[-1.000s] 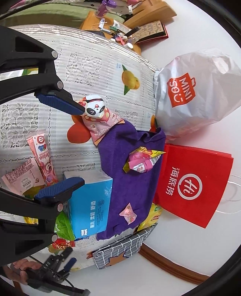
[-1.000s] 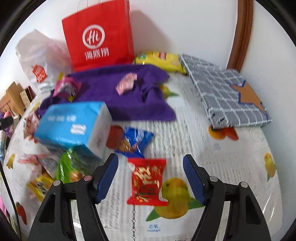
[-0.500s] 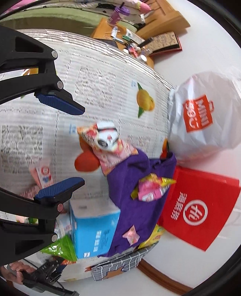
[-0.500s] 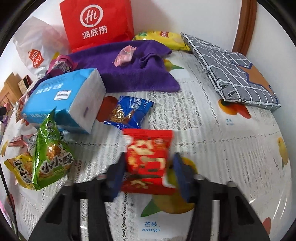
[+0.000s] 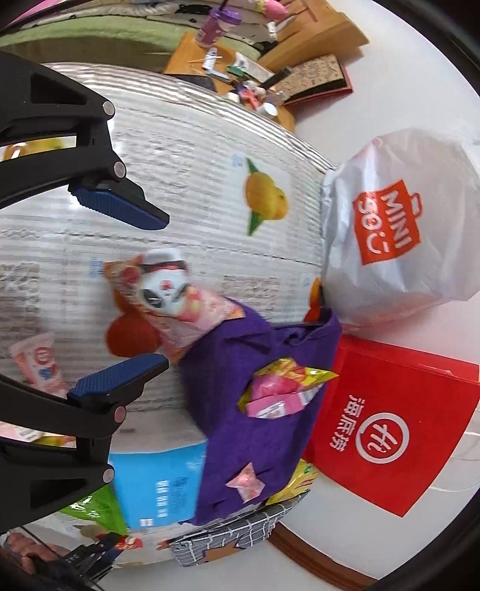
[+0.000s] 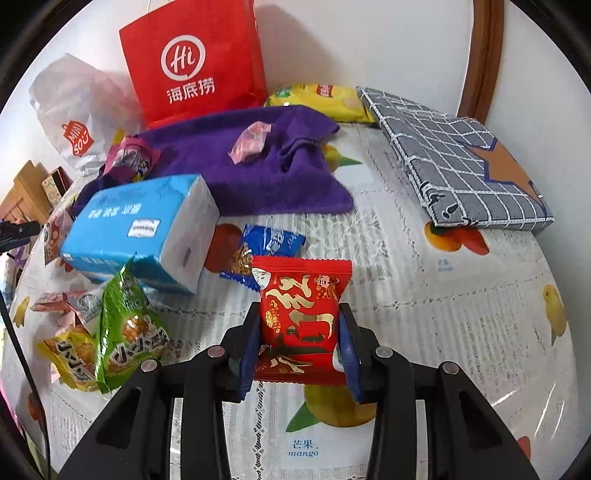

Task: Organize snacks
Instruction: 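Grasp the panda-print snack bag with the left gripper while the right gripper holds the red packet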

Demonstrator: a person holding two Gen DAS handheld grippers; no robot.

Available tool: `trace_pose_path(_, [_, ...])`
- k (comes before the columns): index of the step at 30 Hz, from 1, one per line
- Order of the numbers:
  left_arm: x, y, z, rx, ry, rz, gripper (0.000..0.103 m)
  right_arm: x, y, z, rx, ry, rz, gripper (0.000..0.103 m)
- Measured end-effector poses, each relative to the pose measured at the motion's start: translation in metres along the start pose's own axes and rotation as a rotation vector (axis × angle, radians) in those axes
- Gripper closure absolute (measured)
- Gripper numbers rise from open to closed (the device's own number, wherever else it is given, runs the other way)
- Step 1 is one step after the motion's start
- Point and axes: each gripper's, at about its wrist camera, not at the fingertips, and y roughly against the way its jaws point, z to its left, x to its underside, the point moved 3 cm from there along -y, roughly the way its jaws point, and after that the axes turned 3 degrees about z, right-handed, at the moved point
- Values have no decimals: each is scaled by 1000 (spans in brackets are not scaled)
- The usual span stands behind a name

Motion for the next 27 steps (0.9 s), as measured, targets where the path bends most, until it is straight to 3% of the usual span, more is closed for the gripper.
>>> trace_pose_path(11, [-26,-39,-8,26,-54,39,35,-12,-6,1,24,3,0,64])
trace_pose_path(19, [-7,-55,-21,78,-97,137,35,-13,-12,4,15,7,5,64])
trace_pose_path(26, [12,-61,-29,53,-116,166,36,-11,-10,6,5,9,2,64])
trace_pose_path(27, [14,-61,-30,42,-117,164,40,-11,-9,6,5,9,1,64])
